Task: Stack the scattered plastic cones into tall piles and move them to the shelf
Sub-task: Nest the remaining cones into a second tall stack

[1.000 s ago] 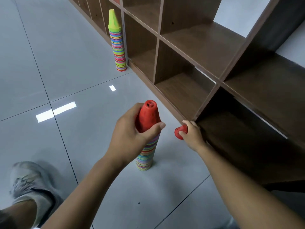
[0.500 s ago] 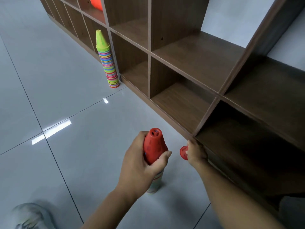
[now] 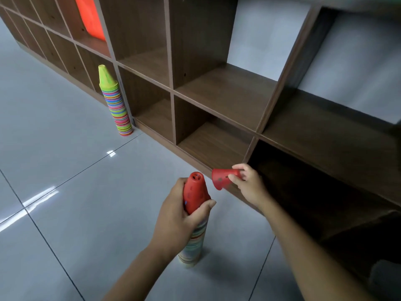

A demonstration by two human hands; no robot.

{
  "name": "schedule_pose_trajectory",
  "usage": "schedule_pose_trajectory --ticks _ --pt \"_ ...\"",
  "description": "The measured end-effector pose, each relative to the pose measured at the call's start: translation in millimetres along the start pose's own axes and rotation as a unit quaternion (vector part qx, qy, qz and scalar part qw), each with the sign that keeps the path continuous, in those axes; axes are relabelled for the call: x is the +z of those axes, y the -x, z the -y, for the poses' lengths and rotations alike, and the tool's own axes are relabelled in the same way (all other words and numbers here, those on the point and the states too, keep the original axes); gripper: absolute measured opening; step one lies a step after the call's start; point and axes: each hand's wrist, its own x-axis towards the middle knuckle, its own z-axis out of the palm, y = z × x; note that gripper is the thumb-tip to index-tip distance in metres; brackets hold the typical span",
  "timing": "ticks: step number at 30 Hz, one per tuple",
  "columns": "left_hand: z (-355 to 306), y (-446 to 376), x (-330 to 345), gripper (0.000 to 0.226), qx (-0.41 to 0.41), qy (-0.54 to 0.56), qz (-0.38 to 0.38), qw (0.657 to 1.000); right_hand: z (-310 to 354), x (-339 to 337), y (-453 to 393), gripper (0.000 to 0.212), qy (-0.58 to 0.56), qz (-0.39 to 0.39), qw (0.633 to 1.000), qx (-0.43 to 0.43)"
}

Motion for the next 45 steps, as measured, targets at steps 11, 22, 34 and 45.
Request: schedule_pose_trajectory --ticks 11,22,34,45 --pt "-2.9 2.5 -12.4 0.046 0.003 0.050 0.089 0.995 138.0 -61.2 81.1 0.028 -0.077 0.011 0.984 -0.159" --pt "-9.9 14.2 -35.2 0.093 -0.019 0.209 0.172 0.963 170.2 -43.6 143.5 0.039 0.132 0.092 0.969 -0.188" --pt "-8.5 22.8 -47.6 0.048 0.066 0.041 0.047 0.996 168.4 -16.9 165.0 0.044 0.062 0.102 0.984 -0.131" --pt "1.6 20.2 -61.0 0.040 0.053 0.021 0.012 0.998 14.3 71.0 140.1 0.064 -0.159 0.083 0.955 0.235"
